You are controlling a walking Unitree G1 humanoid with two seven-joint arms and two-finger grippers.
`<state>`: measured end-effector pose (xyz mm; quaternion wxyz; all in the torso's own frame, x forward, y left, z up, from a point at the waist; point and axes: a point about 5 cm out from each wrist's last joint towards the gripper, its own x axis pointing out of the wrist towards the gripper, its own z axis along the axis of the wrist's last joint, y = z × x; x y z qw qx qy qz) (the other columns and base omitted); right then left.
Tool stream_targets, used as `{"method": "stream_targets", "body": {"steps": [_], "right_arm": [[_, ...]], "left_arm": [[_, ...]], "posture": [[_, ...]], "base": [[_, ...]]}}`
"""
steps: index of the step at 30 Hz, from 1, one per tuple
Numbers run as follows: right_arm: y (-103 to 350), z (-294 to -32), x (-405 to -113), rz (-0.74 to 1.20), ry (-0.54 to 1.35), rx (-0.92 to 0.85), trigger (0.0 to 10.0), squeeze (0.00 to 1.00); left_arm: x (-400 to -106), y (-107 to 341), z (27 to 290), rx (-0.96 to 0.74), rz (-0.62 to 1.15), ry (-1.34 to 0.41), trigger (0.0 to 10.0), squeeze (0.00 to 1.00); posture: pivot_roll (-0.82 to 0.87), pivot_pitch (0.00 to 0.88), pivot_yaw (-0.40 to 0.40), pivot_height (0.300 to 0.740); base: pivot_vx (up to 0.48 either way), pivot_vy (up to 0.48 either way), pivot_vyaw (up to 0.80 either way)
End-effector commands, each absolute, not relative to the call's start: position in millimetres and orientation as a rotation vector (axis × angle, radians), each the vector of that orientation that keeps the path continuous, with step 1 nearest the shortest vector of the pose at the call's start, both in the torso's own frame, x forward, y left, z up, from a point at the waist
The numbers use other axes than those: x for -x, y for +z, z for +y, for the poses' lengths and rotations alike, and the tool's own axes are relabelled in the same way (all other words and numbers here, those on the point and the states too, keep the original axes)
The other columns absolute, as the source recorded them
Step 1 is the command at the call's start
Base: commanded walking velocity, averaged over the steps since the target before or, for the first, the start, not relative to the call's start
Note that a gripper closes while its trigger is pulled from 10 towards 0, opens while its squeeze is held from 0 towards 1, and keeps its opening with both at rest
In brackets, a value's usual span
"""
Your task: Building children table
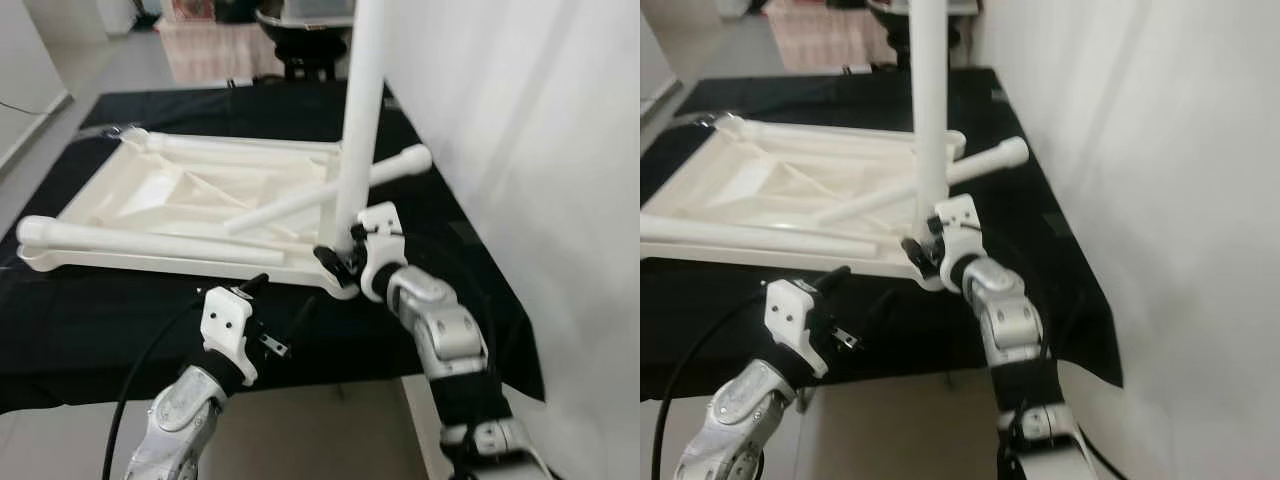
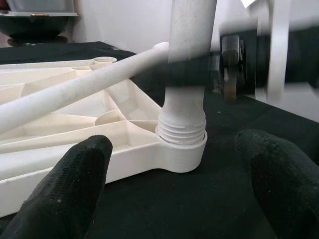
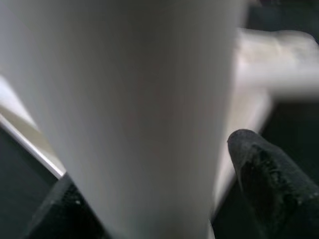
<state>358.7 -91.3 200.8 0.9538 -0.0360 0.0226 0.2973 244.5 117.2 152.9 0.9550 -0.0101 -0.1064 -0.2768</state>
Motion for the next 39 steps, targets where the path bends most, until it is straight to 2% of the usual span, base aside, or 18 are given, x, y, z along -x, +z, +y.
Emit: {"method": "stream_targets", "body": {"steps": [1,5,7,10,17,18,28,29,30,31,32,34,35,39], "right_arm": [[209,-83,-360,-0.013,0.754,0.098,10.0,0.00],[208,-82,-362,-0.008,0.867,0.170,10.0,0.00],[197,-83,-363,0.054,1.002,0.255,10.0,0.00],[189,-86,-366,0.104,1.094,0.312,10.0,0.00],[191,-88,-375,0.126,1.097,0.321,9.8,0.00],[193,-88,-378,0.126,1.088,0.301,0.0,0.00],[177,-107,-381,0.191,1.006,0.249,0.0,0.00],[167,-113,-379,0.232,0.897,0.229,0.0,0.00],[167,-113,-379,0.232,0.897,0.229,0.0,0.00],[160,-118,-378,0.260,0.820,0.217,0.0,0.00],[149,-122,-377,0.295,0.576,0.183,0.0,0.00],[149,-122,-377,0.295,0.576,0.183,0.0,0.00],[133,-99,-342,0.328,0.366,0.106,0.0,0.00],[137,-81,-332,0.305,0.336,0.057,0.0,0.00]], "left_arm": [[-245,148,116,0.016,-0.197,-0.565,10.0,0.00],[-245,147,115,0.017,-0.199,-0.564,10.0,0.00],[-245,147,114,0.018,-0.200,-0.563,10.0,0.00],[-245,146,113,0.020,-0.201,-0.563,10.0,0.00],[-244,146,111,0.024,-0.203,-0.563,10.0,0.00],[-244,146,111,0.024,-0.203,-0.562,10.0,0.00],[-242,146,110,0.030,-0.205,-0.562,10.0,0.00],[-241,147,112,0.030,-0.206,-0.562,10.0,0.00],[-241,147,112,0.030,-0.206,-0.562,10.0,0.00],[-241,148,113,0.030,-0.206,-0.562,10.0,0.00],[-240,149,114,0.029,-0.207,-0.562,10.0,0.00],[-240,149,114,0.029,-0.207,-0.562,10.0,0.00],[-240,150,117,0.026,-0.205,-0.563,10.0,0.00],[-241,149,118,0.024,-0.202,-0.564,10.0,0.00]], "posture": [[0.04,0.103,-0.053,0.740],[0.04,0.100,-0.055,0.740],[0.04,0.092,-0.059,0.740],[0.04,0.090,-0.063,0.740],[0.05,0.088,-0.070,0.740],[0.05,0.087,-0.073,0.740],[0.04,0.101,-0.066,0.740],[0.04,0.119,-0.063,0.740],[0.04,0.119,-0.063,0.740],[0.03,0.121,-0.064,0.740],[0.03,0.127,-0.062,0.740],[0.03,0.127,-0.062,0.740],[0.03,0.138,-0.040,0.740],[0.03,0.133,-0.034,0.740]], "base": [[0.000,0.000,0.00],[0.000,0.000,0.00],[0.000,0.000,0.00],[0.000,0.000,0.00],[0.000,0.000,0.00],[0.000,0.000,0.00],[0.000,0.000,0.00],[0.000,0.000,0.00],[0.000,0.000,0.00],[0.000,0.000,0.00],[0.000,0.000,0.00],[0.000,0.000,0.00],[0.000,0.000,0.00],[0.000,0.000,0.00]]}}
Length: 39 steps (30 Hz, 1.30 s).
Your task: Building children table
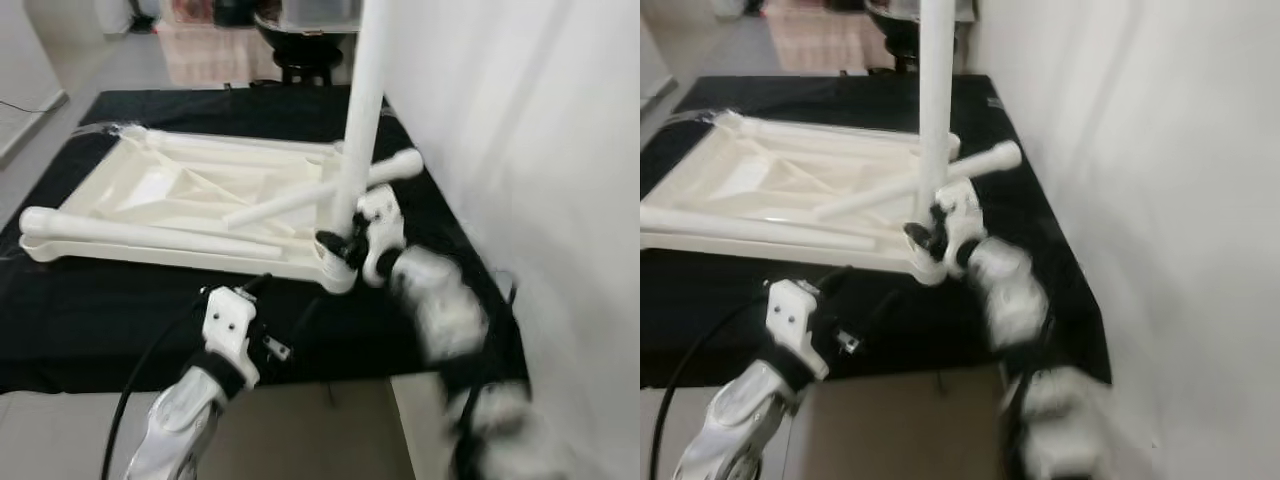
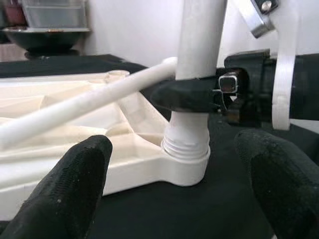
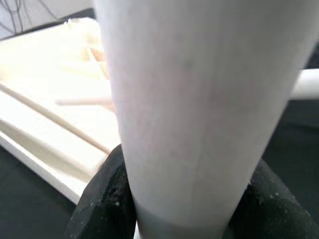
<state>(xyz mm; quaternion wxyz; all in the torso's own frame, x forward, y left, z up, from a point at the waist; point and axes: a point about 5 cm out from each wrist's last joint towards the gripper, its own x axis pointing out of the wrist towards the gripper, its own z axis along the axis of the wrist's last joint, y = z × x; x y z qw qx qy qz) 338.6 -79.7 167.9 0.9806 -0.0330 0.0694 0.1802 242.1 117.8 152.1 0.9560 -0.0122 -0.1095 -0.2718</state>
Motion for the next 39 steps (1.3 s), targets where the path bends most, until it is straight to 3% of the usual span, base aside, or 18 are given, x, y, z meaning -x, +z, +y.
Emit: {"method": "stream_targets", "body": {"steps": [1,4,5,8,9,10,15,16,17,21,22,29,30,31,39], "right_arm": [[138,-77,-335,0.292,0.337,0.062,0.0,0.00],[143,-65,-346,0.274,0.384,0.047,0.0,0.00],[146,-60,-351,0.269,0.402,0.036,4.2,0.00],[150,-57,-355,0.262,0.410,0.032,4.2,0.00],[156,-54,-357,0.233,0.456,0.020,10.0,0.00],[165,-51,-359,0.196,0.515,0.006,10.0,1.00],[189,-47,-356,0.112,0.714,-0.007,10.0,1.00],[194,-49,-357,0.093,0.764,0.009,10.0,0.64],[198,-52,-355,0.081,0.837,0.038,10.0,0.00],[201,-55,-354,0.064,0.935,0.109,10.0,0.00],[203,-61,-354,0.063,1.104,0.221,10.0,0.00],[204,-66,-361,0.091,1.176,0.291,10.0,0.00],[203,-68,-365,0.113,1.187,0.294,8.7,0.00],[202,-70,-370,0.151,1.186,0.266,0.0,0.00],[190,-83,-378,0.221,1.151,0.253,0.0,0.00]], "left_arm": [[-242,149,118,0.023,-0.201,-0.565,10.0,0.00],[-242,149,117,0.023,-0.198,-0.573,10.0,0.00],[-242,148,117,0.022,-0.197,-0.573,10.0,0.00],[-243,148,116,0.021,-0.198,-0.569,10.0,0.00],[-242,148,117,0.020,-0.200,-0.562,10.0,0.00],[-242,148,117,0.021,-0.202,-0.554,10.0,0.00],[-243,148,116,0.024,-0.202,-0.551,10.0,0.00],[-243,148,116,0.024,-0.202,-0.554,10.0,0.00],[-243,148,116,0.025,-0.201,-0.555,10.0,0.00],[-243,148,116,0.026,-0.202,-0.557,10.0,0.00],[-244,148,115,0.027,-0.203,-0.556,10.0,0.00],[-244,148,114,0.027,-0.205,-0.553,10.0,0.00],[-244,148,114,0.027,-0.205,-0.553,10.0,0.00],[-244,147,113,0.028,-0.205,-0.552,10.0,0.00],[-243,147,112,0.028,-0.206,-0.552,10.0,0.00]], "posture": [[0.03,0.131,-0.032,0.740],[0.04,0.125,-0.040,0.740],[0.04,0.123,-0.042,0.740],[0.05,0.123,-0.046,0.740],[0.05,0.122,-0.046,0.740],[0.05,0.120,-0.049,0.740],[0.05,0.115,-0.052,0.740],[0.05,0.114,-0.051,0.740],[0.05,0.114,-0.051,0.740],[0.05,0.109,-0.055,0.740],[0.05,0.104,-0.059,0.740],[0.05,0.102,-0.063,0.740],[0.05,0.100,-0.064,0.740],[0.05,0.100,-0.065,0.740],[0.05,0.100,-0.071,0.740]], "base": [[0.000,0.000,0.00],[0.000,0.000,0.00],[0.000,0.000,0.00],[0.000,0.000,0.00],[0.000,0.000,0.00],[0.000,0.000,0.00],[0.000,0.000,0.00],[0.000,0.000,0.00],[0.000,0.000,0.00],[0.000,0.000,0.00],[0.000,0.000,0.00],[0.000,0.000,0.00],[0.000,0.000,0.00],[0.000,0.000,0.00],[0.000,0.000,0.00]]}}
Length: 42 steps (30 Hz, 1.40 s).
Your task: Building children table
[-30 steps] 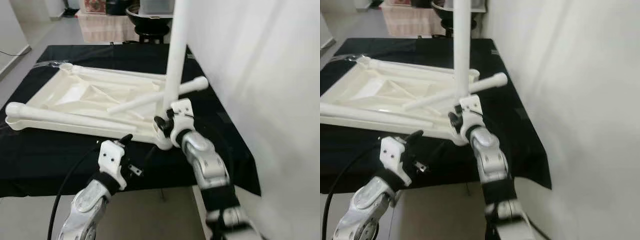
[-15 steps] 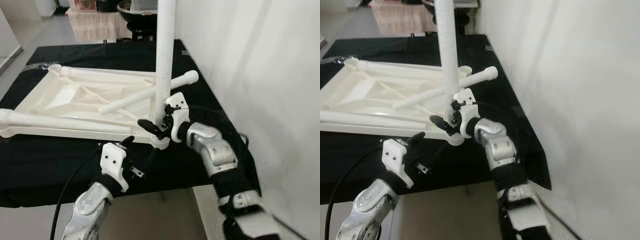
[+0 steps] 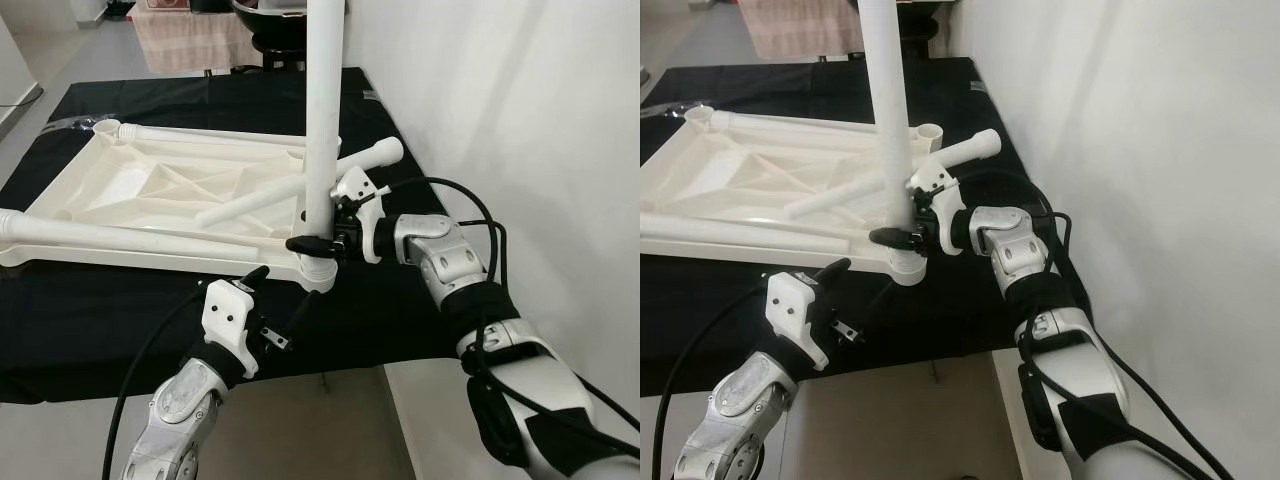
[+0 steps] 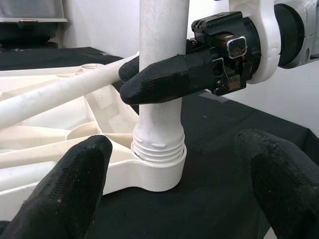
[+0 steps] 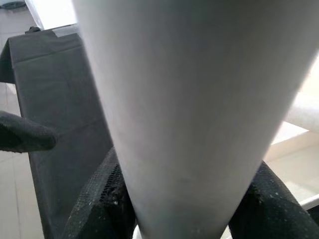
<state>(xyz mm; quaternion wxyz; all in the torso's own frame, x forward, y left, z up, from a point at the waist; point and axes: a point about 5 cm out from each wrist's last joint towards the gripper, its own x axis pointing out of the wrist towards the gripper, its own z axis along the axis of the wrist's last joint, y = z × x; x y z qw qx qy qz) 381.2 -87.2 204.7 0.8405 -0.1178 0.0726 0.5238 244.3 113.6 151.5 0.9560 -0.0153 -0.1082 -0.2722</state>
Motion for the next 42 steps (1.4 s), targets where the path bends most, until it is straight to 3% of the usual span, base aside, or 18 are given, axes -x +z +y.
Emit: {"method": "stream_targets", "body": {"steps": [1,7,8,11,12,13,14,22,23,24,25,26,27,34,35,37,42], "right_arm": [[189,-84,-378,0.225,1.153,0.256,0.0,0.00],[176,-93,-381,0.273,1.023,0.240,0.0,0.00],[153,-102,-384,0.352,0.681,0.177,0.0,0.00],[144,-106,-383,0.391,0.534,0.147,0.0,0.00],[131,-107,-371,0.390,0.391,0.149,0.0,0.00],[131,-107,-371,0.390,0.391,0.149,0.0,0.00],[125,-99,-350,0.343,0.303,0.112,0.0,0.00],[149,-85,-365,0.263,0.287,0.097,0.0,0.00],[152,-81,-366,0.271,0.295,0.111,2.0,0.00],[152,-81,-366,0.271,0.295,0.111,2.0,0.00],[158,-77,-369,0.260,0.315,0.102,10.0,0.00],[162,-74,-367,0.251,0.317,0.095,10.0,0.00],[169,-73,-368,0.219,0.351,0.082,10.0,1.00],[200,-75,-379,0.068,0.640,0.065,10.0,1.00],[202,-77,-379,0.071,0.738,0.116,10.0,0.00],[203,-82,-377,0.057,0.884,0.309,10.0,0.00],[199,-90,-375,0.133,1.054,0.392,10.0,0.00]], "left_arm": [[-243,147,112,0.029,-0.206,-0.551,10.0,0.00],[-242,147,112,0.030,-0.206,-0.550,10.0,0.00],[-241,147,113,0.029,-0.207,-0.549,10.0,0.00],[-241,147,114,0.029,-0.207,-0.548,10.0,0.00],[-241,148,115,0.030,-0.207,-0.548,10.0,0.00],[-241,148,115,0.030,-0.207,-0.548,10.0,0.00],[-241,147,117,0.031,-0.204,-0.547,10.0,0.00],[-245,145,118,0.023,-0.188,-0.571,10.0,0.00],[-245,146,118,0.021,-0.191,-0.565,10.0,0.00],[-245,146,118,0.021,-0.191,-0.565,10.0,0.00],[-245,146,119,0.020,-0.195,-0.556,10.0,0.00],[-245,146,119,0.020,-0.198,-0.548,10.0,0.00],[-245,146,119,0.019,-0.199,-0.542,10.0,0.00],[-246,146,117,0.024,-0.200,-0.545,10.0,0.00],[-247,146,116,0.025,-0.201,-0.548,10.0,0.00],[-247,146,115,0.027,-0.202,-0.552,10.0,0.00],[-247,146,112,0.030,-0.208,-0.548,10.0,0.00]], "posture": [[0.05,0.100,-0.071,0.740],[0.05,0.104,-0.076,0.740],[0.05,0.107,-0.077,0.740],[0.04,0.108,-0.077,0.740],[0.04,0.111,-0.064,0.740],[0.04,0.111,-0.064,0.740],[0.04,0.110,-0.044,0.740],[0.04,0.092,-0.033,0.740],[0.05,0.091,-0.038,0.740],[0.05,0.091,-0.038,0.740],[0.05,0.091,-0.038,0.740],[0.05,0.091,-0.038,0.740],[0.05,0.090,-0.044,0.740],[0.05,0.085,-0.048,0.740],[0.05,0.083,-0.056,0.740],[0.05,0.083,-0.059,0.740],[0.05,0.085,-0.069,0.740]], "base": [[0.000,0.000,0.00],[0.000,0.000,0.00],[0.000,0.000,0.00],[0.000,0.000,0.00],[0.000,0.000,0.00],[0.000,0.000,0.00],[0.000,0.000,0.00],[0.000,0.000,0.00],[0.000,0.000,0.00],[0.000,0.000,0.00],[0.000,0.000,0.00],[0.000,0.000,0.00],[0.000,0.000,0.00],[0.000,0.000,0.00],[0.000,0.000,0.00],[0.000,0.000,0.00],[0.000,0.000,0.00]]}}
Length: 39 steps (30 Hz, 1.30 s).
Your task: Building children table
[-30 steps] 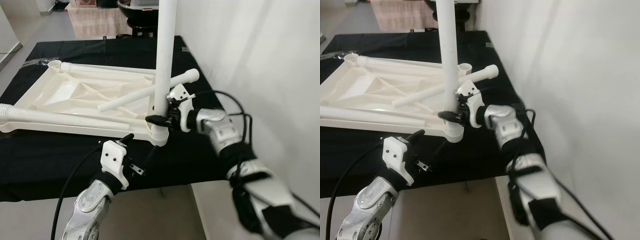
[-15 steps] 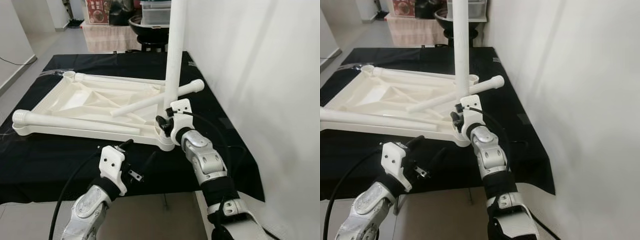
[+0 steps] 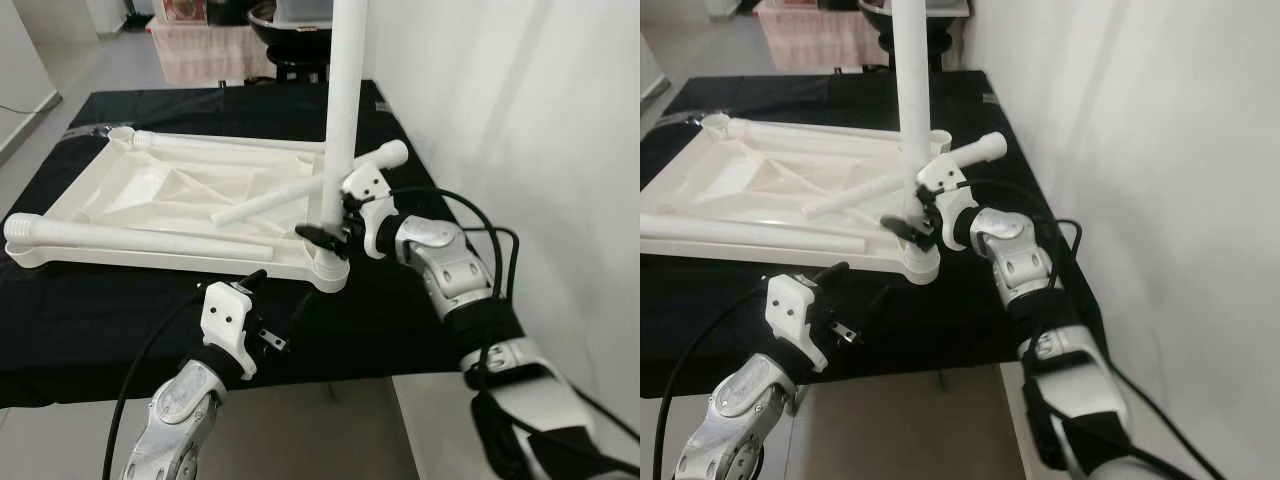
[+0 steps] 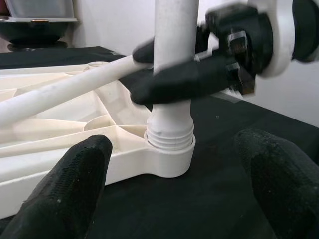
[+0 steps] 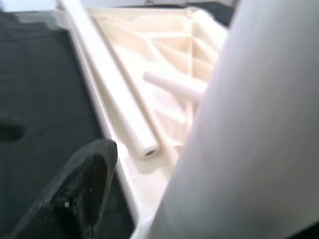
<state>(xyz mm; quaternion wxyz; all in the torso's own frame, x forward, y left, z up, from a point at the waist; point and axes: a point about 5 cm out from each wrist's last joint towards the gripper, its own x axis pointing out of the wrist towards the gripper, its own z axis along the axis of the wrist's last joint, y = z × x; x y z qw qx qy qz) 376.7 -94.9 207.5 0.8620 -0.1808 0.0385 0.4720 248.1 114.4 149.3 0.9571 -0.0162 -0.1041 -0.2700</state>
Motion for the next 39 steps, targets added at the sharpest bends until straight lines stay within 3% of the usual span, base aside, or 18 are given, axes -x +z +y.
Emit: {"method": "stream_targets", "body": {"steps": [1,6,7,9,10,23,25,29,32,36,39], "right_arm": [[199,-90,-376,0.145,1.060,0.407,10.0,0.00],[196,-88,-382,0.184,1.067,0.436,10.0,0.00],[196,-86,-382,0.189,1.076,0.418,4.8,0.00],[196,-86,-383,0.192,1.081,0.405,4.8,0.00],[196,-85,-383,0.196,1.103,0.384,0.0,0.00],[191,-111,-382,0.204,1.106,0.236,0.0,0.00],[187,-122,-381,0.200,1.036,0.205,0.0,0.00],[167,-126,-379,0.209,0.665,0.153,0.0,0.00],[144,-108,-347,0.237,0.433,0.124,0.0,0.00],[142,-100,-329,0.196,0.324,0.142,0.0,0.00],[143,-95,-336,0.176,0.348,0.157,0.0,0.00]], "left_arm": [[-247,146,112,0.031,-0.208,-0.547,10.0,0.00],[-247,147,111,0.032,-0.210,-0.545,10.0,0.00],[-247,146,111,0.032,-0.211,-0.545,10.0,0.00],[-247,146,111,0.032,-0.211,-0.545,10.0,0.00],[-247,146,111,0.032,-0.211,-0.546,10.0,0.00],[-246,146,110,0.040,-0.210,-0.552,10.0,0.00],[-246,147,111,0.040,-0.210,-0.553,10.0,0.00],[-244,148,113,0.037,-0.212,-0.552,10.0,0.00],[-245,149,115,0.035,-0.212,-0.549,10.0,0.00],[-246,150,117,0.031,-0.212,-0.549,10.0,0.00],[-247,148,118,0.031,-0.205,-0.555,10.0,0.00]], "posture": [[0.05,0.085,-0.071,0.740],[0.05,0.087,-0.072,0.740],[0.05,0.088,-0.076,0.740],[0.05,0.088,-0.077,0.740],[0.04,0.090,-0.076,0.740],[0.02,0.096,-0.064,0.740],[0.02,0.098,-0.063,0.740],[0.02,0.112,-0.072,0.740],[0.01,0.124,-0.064,0.740],[0.01,0.129,-0.049,0.740],[0.01,0.115,-0.037,0.740]], "base": [[0.000,0.000,0.00],[0.000,0.000,0.00],[0.000,0.000,0.00],[0.000,0.000,0.00],[0.000,0.000,0.00],[0.000,0.000,0.00],[0.000,0.000,0.00],[0.000,0.000,0.00],[0.000,0.000,0.00],[0.000,0.000,0.00],[0.000,0.000,0.00]]}}
